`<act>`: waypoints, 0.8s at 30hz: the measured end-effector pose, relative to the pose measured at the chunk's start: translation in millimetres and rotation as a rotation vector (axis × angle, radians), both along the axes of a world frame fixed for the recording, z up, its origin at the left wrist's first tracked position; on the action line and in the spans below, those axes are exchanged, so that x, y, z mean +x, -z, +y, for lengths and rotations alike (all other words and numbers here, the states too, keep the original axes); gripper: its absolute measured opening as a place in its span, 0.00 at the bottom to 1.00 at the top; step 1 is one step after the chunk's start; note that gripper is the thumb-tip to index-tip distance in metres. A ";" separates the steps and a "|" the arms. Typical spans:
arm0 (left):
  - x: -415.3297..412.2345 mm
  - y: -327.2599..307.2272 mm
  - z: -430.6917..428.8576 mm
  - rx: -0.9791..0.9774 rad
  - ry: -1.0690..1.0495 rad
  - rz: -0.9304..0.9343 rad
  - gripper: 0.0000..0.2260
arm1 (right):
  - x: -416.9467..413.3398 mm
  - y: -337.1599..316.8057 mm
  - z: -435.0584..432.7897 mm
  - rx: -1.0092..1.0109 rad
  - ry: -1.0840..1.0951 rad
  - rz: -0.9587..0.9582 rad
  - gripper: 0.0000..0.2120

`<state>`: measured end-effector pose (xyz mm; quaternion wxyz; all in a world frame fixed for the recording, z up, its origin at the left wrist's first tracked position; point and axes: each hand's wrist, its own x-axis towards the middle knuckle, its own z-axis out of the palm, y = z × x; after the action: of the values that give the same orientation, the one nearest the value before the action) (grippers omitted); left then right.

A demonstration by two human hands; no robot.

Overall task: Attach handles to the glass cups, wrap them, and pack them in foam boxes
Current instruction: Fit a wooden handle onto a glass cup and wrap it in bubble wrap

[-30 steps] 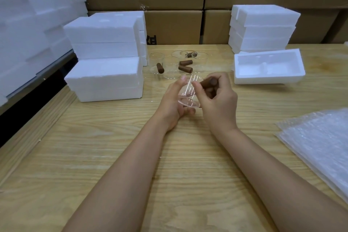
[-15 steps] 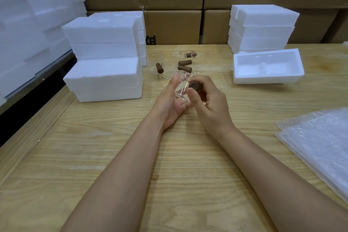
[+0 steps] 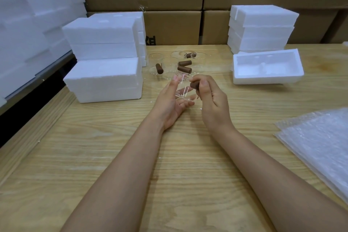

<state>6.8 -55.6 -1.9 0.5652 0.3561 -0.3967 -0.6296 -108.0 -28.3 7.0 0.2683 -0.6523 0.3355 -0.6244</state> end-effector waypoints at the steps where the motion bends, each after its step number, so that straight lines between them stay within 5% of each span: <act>1: -0.1 -0.1 -0.4 0.007 -0.010 0.004 0.23 | 0.2 0.8 0.6 0.004 -0.015 0.010 0.12; 8: 1.5 -1.2 0.5 0.073 0.021 0.086 0.17 | 3.6 -0.4 7.7 -0.141 0.076 0.235 0.15; 18: 3.0 -6.7 5.6 -0.008 0.153 0.140 0.17 | -1.4 4.6 -0.2 -0.218 0.301 0.160 0.07; 21: 7.4 -5.2 6.0 -0.096 0.129 0.216 0.30 | -4.9 5.6 -4.0 -0.134 0.318 0.043 0.04; 24: 4.9 -3.9 8.9 -0.151 0.099 0.087 0.38 | -7.1 5.5 -6.9 -0.026 0.302 -0.061 0.02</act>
<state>11.7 -46.7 1.9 0.5753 0.2650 -0.4352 -0.6398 -115.1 -35.2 1.4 0.1730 -0.5783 0.4136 -0.6816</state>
